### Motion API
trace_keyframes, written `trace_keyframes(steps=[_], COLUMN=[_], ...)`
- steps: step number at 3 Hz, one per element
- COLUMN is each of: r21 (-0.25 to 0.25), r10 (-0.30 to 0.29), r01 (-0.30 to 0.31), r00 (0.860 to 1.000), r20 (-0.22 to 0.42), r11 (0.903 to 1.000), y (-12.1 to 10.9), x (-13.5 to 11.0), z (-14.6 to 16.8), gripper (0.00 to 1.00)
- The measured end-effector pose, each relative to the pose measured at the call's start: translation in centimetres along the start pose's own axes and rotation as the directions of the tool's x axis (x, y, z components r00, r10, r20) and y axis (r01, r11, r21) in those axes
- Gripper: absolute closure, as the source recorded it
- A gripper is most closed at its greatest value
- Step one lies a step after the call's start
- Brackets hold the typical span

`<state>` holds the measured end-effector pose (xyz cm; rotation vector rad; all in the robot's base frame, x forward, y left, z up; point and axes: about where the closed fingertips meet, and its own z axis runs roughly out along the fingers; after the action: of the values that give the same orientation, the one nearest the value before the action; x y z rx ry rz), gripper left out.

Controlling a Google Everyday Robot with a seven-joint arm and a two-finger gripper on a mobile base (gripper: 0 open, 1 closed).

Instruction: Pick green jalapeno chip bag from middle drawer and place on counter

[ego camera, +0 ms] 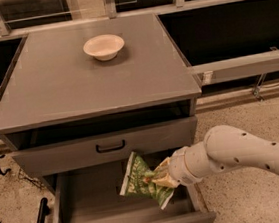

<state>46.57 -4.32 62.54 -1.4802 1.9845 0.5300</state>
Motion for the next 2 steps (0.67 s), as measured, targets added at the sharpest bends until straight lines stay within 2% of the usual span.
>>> trace_keyframes(steps=[1,2], r21=[-0.021,-0.053], r10=[-0.017,-0.04], r01=[0.016,0.038], r00=[1.0,0.999], r20=[-0.012,-0.037], r11=[0.9996,0.9979], y=[0.3,1.8], x=[-1.3,-3.9], z=[-1.8,-5.5], gripper=[1.0,1.0])
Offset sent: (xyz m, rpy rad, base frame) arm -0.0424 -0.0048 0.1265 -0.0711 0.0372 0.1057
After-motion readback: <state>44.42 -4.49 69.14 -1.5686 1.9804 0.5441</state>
